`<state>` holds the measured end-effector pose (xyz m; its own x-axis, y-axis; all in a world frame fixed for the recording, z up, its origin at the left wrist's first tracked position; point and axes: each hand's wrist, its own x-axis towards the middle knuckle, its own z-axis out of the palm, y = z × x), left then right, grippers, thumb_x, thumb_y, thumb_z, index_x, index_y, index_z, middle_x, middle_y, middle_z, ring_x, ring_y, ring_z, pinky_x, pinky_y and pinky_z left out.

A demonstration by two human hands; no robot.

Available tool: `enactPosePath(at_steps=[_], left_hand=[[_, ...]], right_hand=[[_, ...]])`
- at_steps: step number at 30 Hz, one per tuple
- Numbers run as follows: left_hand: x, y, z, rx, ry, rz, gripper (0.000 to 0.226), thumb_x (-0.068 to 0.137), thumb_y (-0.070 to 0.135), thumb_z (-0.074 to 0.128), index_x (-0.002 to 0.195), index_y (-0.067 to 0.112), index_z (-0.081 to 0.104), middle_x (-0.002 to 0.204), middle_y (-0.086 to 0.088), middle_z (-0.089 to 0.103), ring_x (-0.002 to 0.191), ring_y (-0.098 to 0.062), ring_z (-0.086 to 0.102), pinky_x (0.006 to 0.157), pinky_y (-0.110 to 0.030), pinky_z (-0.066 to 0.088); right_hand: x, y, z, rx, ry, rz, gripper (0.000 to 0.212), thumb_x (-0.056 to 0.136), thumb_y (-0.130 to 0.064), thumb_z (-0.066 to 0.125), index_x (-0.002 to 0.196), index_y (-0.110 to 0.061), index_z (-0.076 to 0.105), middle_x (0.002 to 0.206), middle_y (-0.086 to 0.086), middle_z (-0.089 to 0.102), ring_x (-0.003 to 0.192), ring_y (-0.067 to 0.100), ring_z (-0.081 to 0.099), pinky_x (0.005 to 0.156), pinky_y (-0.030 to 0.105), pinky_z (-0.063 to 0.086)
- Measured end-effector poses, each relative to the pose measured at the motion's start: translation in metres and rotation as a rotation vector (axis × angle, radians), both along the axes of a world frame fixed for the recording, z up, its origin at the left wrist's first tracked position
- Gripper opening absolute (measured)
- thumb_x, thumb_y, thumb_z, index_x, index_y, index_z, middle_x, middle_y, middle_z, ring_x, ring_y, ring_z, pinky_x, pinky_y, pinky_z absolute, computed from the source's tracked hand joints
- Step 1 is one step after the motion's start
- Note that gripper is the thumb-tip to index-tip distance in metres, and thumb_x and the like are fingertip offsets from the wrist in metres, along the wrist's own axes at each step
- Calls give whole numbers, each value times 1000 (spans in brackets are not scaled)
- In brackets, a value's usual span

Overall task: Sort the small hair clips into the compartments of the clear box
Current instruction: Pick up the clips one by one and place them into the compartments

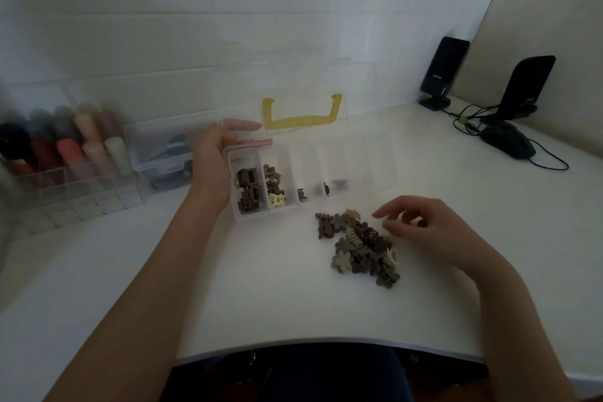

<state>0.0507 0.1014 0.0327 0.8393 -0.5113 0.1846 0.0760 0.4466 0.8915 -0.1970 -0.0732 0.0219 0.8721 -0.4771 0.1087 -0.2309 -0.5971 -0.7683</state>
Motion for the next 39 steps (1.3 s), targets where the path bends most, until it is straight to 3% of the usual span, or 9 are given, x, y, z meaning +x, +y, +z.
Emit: enactPosePath(at_steps=[5, 12, 17, 22, 25, 31, 34, 39], left_hand=[[-1, -1, 1, -10, 6, 7, 47, 85, 4, 30, 64, 14, 71, 67, -4, 70, 65, -20, 68, 69, -31, 51], [-4, 1, 4, 8, 24, -24, 52, 87, 7, 31, 58, 18, 73, 60, -2, 69, 61, -17, 66, 69, -31, 48], [-7, 2, 7, -11, 19, -27, 53, 86, 4, 29, 58, 18, 72, 62, -1, 69, 61, -16, 66, 66, -29, 50], [-8, 1, 5, -14, 17, -15, 52, 86, 3, 29, 60, 16, 71, 62, -2, 69, 61, -16, 66, 65, -29, 50], [-7, 1, 4, -6, 12, -13, 52, 85, 4, 29, 60, 17, 72, 62, -2, 68, 62, -17, 66, 67, -31, 50], [-6, 0, 2, 15, -27, -3, 36, 71, 16, 39, 60, 19, 73, 63, -1, 69, 65, -18, 67, 68, -30, 51], [-5, 0, 2, 38, -52, 11, 33, 66, 18, 41, 60, 20, 74, 65, -1, 68, 65, -17, 66, 65, -29, 51], [-5, 0, 0, 37, -50, -8, 42, 79, 13, 36, 63, 19, 74, 61, -3, 69, 64, -18, 67, 68, -31, 50]], right_hand=[[-3, 0, -2, 41, 62, 31, 10, 84, -19, 68, 93, -23, 70, 69, -4, 53, 56, 3, 43, 55, 10, 37], [4, -1, -11, -57, 45, -70, 16, 76, -32, 75, 71, -21, 63, 48, -11, 47, 46, 2, 37, 49, 14, 31], [5, 4, -6, 51, -154, -2, 6, 82, -19, 71, 83, -21, 66, 75, 4, 66, 72, 30, 61, 70, 40, 51], [9, 10, -6, 102, -233, 53, 21, 79, -3, 71, 95, -16, 68, 85, 6, 66, 80, 24, 64, 75, 29, 56], [12, 10, -6, 119, -291, 73, 29, 76, 4, 72, 97, -15, 67, 92, 10, 66, 85, 24, 65, 81, 30, 55], [13, 12, -5, 174, -332, 95, 26, 76, 10, 69, 93, -10, 64, 97, 7, 66, 90, 22, 64, 85, 27, 52], [15, 17, -3, 161, -330, 89, 21, 77, 8, 70, 89, -8, 64, 92, 5, 67, 87, 19, 65, 81, 24, 52], [27, 35, 7, -44, -446, 4, 11, 80, -11, 73, 81, -16, 64, 88, -6, 69, 84, 15, 63, 70, 26, 51]])
